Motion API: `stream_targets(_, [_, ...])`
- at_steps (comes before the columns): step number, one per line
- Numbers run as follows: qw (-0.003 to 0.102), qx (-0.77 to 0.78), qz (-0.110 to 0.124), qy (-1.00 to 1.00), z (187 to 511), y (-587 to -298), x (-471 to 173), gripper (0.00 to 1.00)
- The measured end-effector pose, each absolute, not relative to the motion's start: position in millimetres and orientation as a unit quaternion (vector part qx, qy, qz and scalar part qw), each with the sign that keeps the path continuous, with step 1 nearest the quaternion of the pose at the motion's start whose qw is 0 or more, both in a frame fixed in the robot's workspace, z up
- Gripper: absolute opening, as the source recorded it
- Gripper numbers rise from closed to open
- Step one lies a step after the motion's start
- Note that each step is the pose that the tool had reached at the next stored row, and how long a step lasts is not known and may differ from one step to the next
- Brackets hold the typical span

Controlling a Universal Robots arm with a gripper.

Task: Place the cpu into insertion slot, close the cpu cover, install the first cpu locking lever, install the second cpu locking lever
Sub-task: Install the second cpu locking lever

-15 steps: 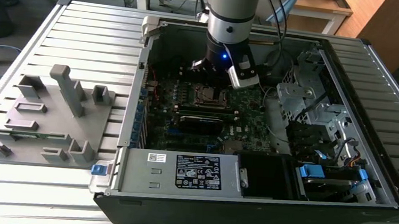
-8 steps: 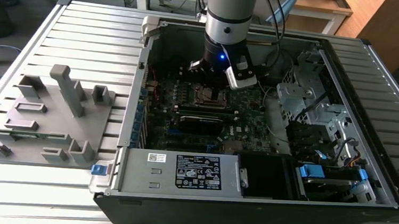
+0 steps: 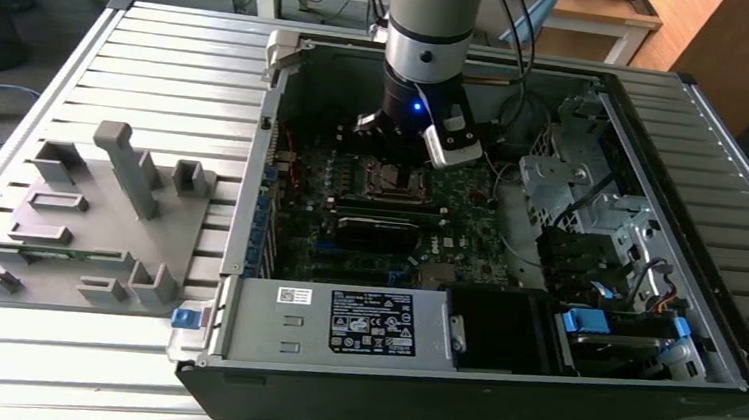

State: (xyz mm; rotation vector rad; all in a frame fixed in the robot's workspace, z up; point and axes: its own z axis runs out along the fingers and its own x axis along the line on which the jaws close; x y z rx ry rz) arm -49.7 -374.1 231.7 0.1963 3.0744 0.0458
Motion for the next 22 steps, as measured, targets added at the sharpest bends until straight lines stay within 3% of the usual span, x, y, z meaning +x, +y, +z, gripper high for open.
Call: stream_targets(22, [0.026, 0.064, 0.015, 0.998, 230.2, -374.2, -50.0, 0.11])
